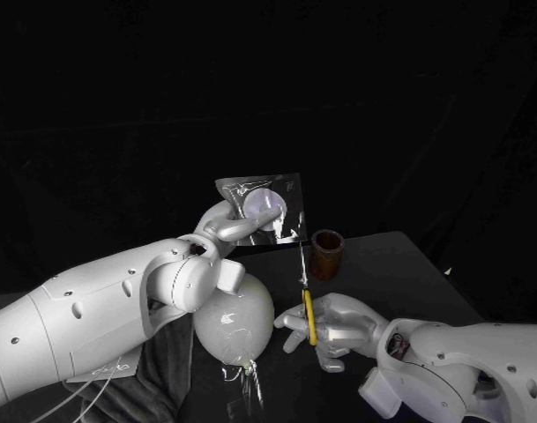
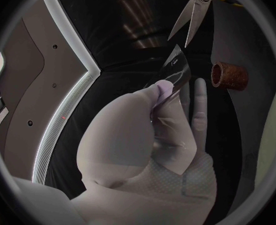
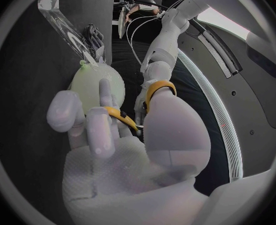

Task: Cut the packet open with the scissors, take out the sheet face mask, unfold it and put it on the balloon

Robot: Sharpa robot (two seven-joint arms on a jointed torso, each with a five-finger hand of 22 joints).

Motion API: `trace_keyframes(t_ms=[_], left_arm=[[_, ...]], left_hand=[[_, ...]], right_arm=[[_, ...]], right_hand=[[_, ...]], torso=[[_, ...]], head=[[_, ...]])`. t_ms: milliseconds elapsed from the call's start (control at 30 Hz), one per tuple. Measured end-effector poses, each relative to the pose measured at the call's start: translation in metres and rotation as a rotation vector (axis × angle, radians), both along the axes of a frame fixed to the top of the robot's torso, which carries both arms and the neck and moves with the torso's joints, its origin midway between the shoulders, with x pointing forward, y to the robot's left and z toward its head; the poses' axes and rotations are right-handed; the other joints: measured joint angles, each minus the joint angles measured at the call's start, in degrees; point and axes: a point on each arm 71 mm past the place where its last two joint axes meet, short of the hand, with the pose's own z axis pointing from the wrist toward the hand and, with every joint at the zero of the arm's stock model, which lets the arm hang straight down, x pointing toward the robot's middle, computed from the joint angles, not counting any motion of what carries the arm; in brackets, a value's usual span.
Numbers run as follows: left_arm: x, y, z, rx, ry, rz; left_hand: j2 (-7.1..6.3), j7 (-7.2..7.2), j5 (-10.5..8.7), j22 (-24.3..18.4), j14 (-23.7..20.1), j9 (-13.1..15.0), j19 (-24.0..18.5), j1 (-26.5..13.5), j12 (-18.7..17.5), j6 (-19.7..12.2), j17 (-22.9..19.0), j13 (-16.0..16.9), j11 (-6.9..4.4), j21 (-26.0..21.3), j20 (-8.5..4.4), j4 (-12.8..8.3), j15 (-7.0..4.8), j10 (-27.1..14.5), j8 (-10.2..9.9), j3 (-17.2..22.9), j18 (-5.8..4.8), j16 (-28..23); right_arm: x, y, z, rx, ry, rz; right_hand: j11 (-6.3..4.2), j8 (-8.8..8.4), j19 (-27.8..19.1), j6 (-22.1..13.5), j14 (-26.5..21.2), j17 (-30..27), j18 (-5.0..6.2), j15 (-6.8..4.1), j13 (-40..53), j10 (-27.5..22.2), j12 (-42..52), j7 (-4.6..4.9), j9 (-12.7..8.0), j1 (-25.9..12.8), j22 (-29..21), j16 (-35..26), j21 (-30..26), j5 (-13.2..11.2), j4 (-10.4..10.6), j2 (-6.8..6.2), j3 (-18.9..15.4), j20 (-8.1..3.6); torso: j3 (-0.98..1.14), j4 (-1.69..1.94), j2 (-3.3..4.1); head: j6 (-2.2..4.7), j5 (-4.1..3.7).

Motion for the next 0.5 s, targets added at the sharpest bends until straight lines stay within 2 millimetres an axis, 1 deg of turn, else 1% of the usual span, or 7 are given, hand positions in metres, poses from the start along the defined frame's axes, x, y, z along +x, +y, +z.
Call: trace_keyframes(t_ms=[33,100,200,267,300,400,500], left_arm=[[-0.0003,-0.0002,0.0,0.0,0.001,-0.002],[-0.0008,-0.0007,0.0,-0.001,0.002,-0.007],[-0.0013,-0.0009,0.0,-0.001,0.004,-0.013],[-0.0014,-0.0006,-0.0001,-0.001,0.005,-0.016],[-0.0014,-0.0005,-0.0002,-0.001,0.006,-0.017],[-0.0015,-0.0002,-0.0003,-0.001,0.009,-0.021],[-0.0019,-0.0007,-0.0004,-0.002,0.011,-0.026]], left_hand=[[0.0,0.0,0.0,0.0,0.0,0.0,0.0,0.0,0.0,0.0,0.0,0.0,0.0,0.0,0.0,0.0,0.0,0.0,0.0,0.0,0.02,0.1],[0.0,0.0,0.0,0.0,0.0,0.0,0.0,0.0,0.0,0.0,0.0,0.0,0.0,0.0,0.0,0.0,0.0,0.0,0.0,0.0,0.04,0.2],[-0.01,0.0,0.0,0.1,0.0,0.0,0.0,0.0,0.0,0.0,0.0,0.0,0.01,0.0,0.0,0.0,0.0,0.0,0.0,0.0,0.06,0.2],[-0.01,0.0,0.0,0.1,0.0,0.0,0.0,0.0,0.0,0.0,0.0,0.0,0.01,0.0,0.02,0.0,0.01,0.0,0.0,0.0,0.07,0.2],[-0.01,0.0,0.0,0.1,0.0,0.0,-0.2,0.0,0.1,0.0,0.0,0.0,0.02,0.1,0.19,0.0,0.01,0.0,0.0,0.0,0.08,0.2],[-0.01,0.0,0.0,0.2,0.1,0.0,-0.2,0.0,0.3,0.0,0.0,0.1,0.1,0.3,0.2,0.0,0.07,-0.1,0.0,0.0,0.08,0.2],[-0.01,0.01,0.0,0.2,-0.1,0.0,-0.2,0.0,0.3,0.0,0.1,0.1,0.1,0.3,0.2,0.0,-0.12,-0.1,0.0,0.0,0.08,0.4]], right_arm=[[0.0,0.0,0.0,0.0,0.0,0.0],[0.0,0.0,0.0001,-0.002,-0.002,0.001],[-0.0001,-0.0003,0.0004,-0.003,-0.003,0.002],[-0.0002,-0.0007,0.0007,-0.004,-0.004,0.001],[-0.0001,-0.0009,0.0009,-0.004,-0.005,0.001],[0.0,-0.0011,0.001,-0.006,-0.006,0.002],[0.0005,-0.0012,0.0008,-0.008,-0.005,0.004]], right_hand=[[0.0,0.0,0.0,0.0,-0.2,-0.1,0.0,0.19,-0.1,-0.4,0.0,-0.01,0.0,-0.1,0.0,0.0,-0.2,0.0,0.0,-0.38,-0.3,-0.02],[0.0,0.0,-0.2,-0.1,-0.2,-0.2,0.0,0.19,-0.3,-0.4,0.0,-0.13,-0.1,-0.1,0.0,0.0,-0.3,0.0,0.1,-0.82,-0.5,0.18],[0.19,0.0,-0.2,-0.2,-0.2,-0.3,-0.01,0.19,-0.6,-0.6,0.0,-0.2,-0.1,-0.1,0.0,-0.2,-0.6,0.0,0.0,-1.13,-0.9,0.18],[0.0,0.0,-0.2,-0.2,-0.2,-0.3,-0.01,0.19,-0.6,-0.8,0.0,-0.2,-0.1,-0.1,0.0,-0.2,-0.6,0.0,0.0,-1.27,-0.9,0.18],[0.0,0.0,-0.2,-0.2,-0.2,-0.3,-0.01,0.19,-0.7,-0.8,0.0,-0.2,-0.1,0.0,0.0,-0.2,-0.6,0.0,0.0,-1.32,-0.9,0.18],[0.19,0.0,-0.2,-0.2,-0.2,-0.3,-0.02,0.19,-0.8,-1.0,-0.1,-0.18,-0.1,0.0,0.0,-0.2,-0.6,0.0,0.0,-1.33,-0.9,0.19],[0.19,0.0,-0.2,-0.3,-0.2,-0.3,-0.03,0.19,-0.8,-1.0,-0.1,-0.13,-0.1,0.0,0.0,-0.2,-0.6,0.0,0.0,-1.33,-0.9,0.19]], torso=[[0.0,0.0,0.0],[-0.01,0.0,0.0],[0.02,0.01,0.0],[0.03,0.01,-0.01],[0.03,0.0,-0.01],[0.03,-0.02,-0.02],[0.03,-0.01,-0.03]], head=[[-0.01,-0.01],[-0.01,-0.01],[-0.02,-0.01],[-0.04,0.0],[-0.05,0.0],[-0.05,0.0],[-0.05,-0.02]])
